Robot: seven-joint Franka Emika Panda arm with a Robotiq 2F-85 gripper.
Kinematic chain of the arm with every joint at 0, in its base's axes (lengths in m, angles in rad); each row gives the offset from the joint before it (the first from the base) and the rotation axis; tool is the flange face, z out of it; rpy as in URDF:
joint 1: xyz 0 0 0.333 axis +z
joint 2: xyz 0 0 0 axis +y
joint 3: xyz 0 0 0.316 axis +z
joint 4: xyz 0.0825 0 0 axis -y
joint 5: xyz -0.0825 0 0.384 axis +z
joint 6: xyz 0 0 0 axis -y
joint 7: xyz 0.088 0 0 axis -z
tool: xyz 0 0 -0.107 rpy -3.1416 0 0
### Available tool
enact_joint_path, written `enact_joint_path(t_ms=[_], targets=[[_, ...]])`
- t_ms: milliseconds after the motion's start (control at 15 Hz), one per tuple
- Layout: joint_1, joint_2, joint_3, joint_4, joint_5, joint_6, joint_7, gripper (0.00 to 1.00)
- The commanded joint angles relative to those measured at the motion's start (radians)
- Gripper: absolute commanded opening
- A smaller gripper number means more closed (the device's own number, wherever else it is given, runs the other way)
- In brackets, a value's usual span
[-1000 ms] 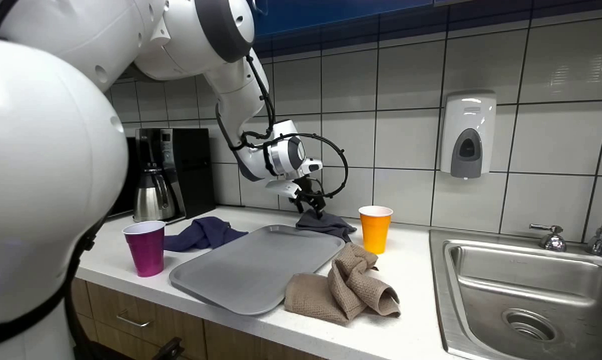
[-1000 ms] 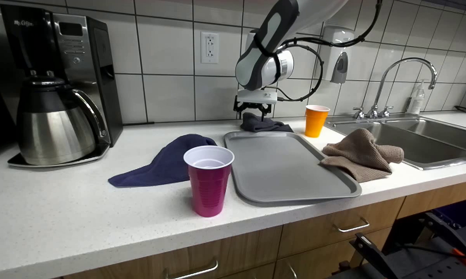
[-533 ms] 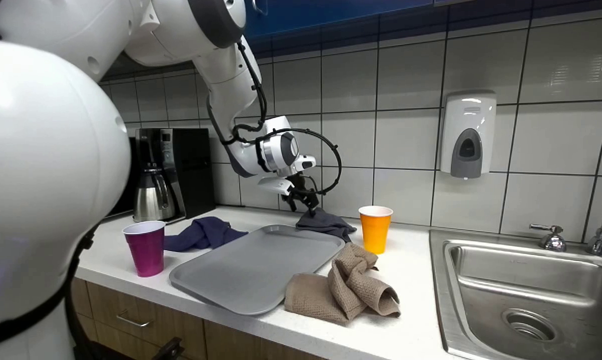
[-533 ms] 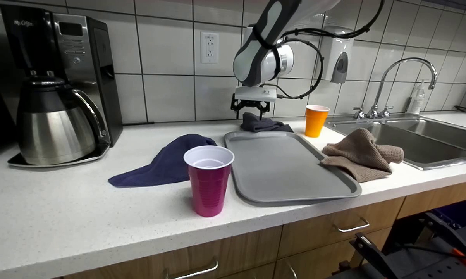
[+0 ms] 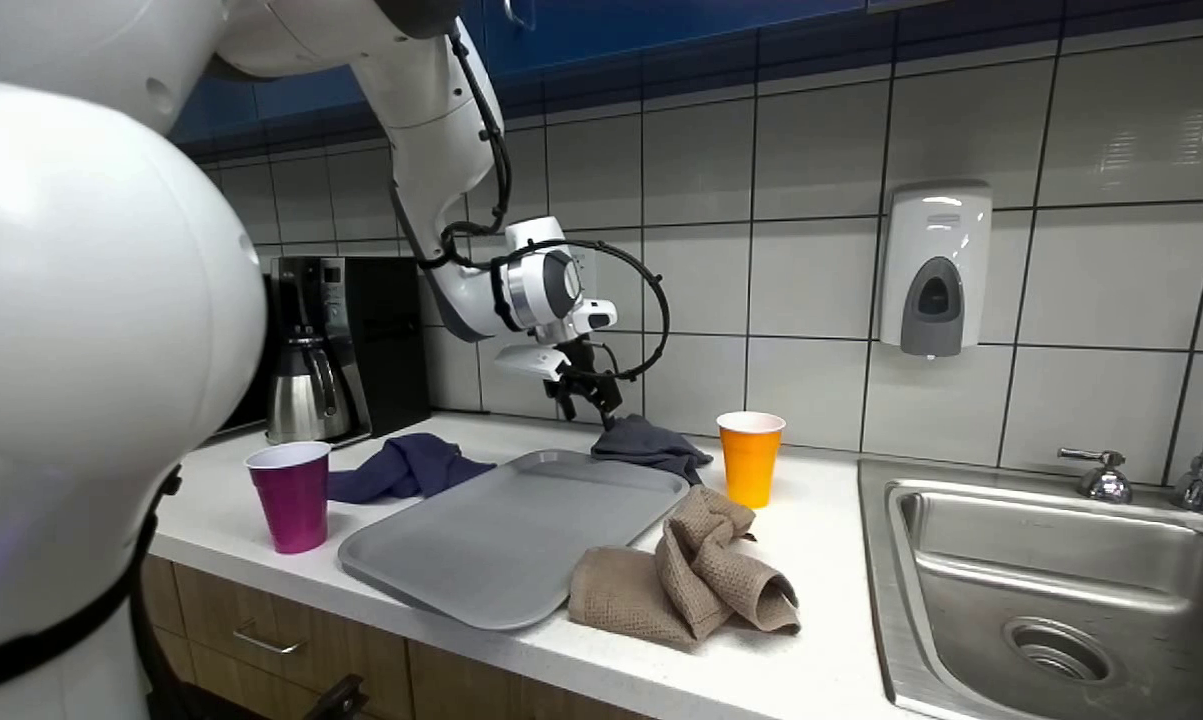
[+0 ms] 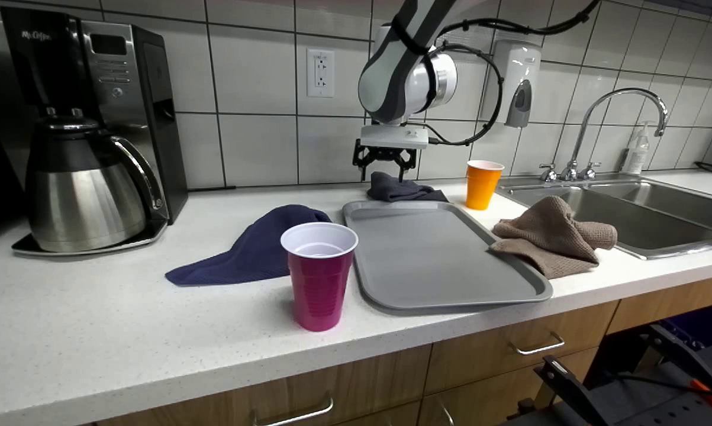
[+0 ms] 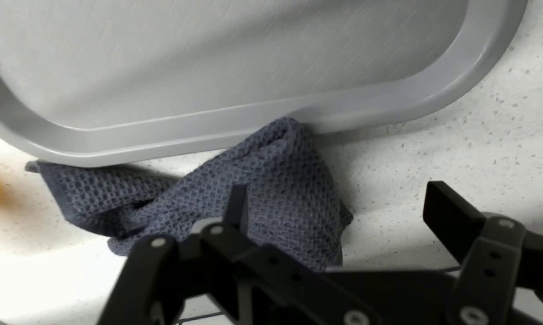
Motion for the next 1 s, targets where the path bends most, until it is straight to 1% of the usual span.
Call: enact_joint_path(t_ms=[0,533,933], targets=[[0.011,-0.101,-0.001,-0.116,-0.021,0.006,-0.002,1.00],[0.019,-0.216,-0.002,-0.260,-0.054,0.007,0.019,1.00],[0.023,-0.303,-0.006,-0.364,-0.113,0.006,0.056,1.00]])
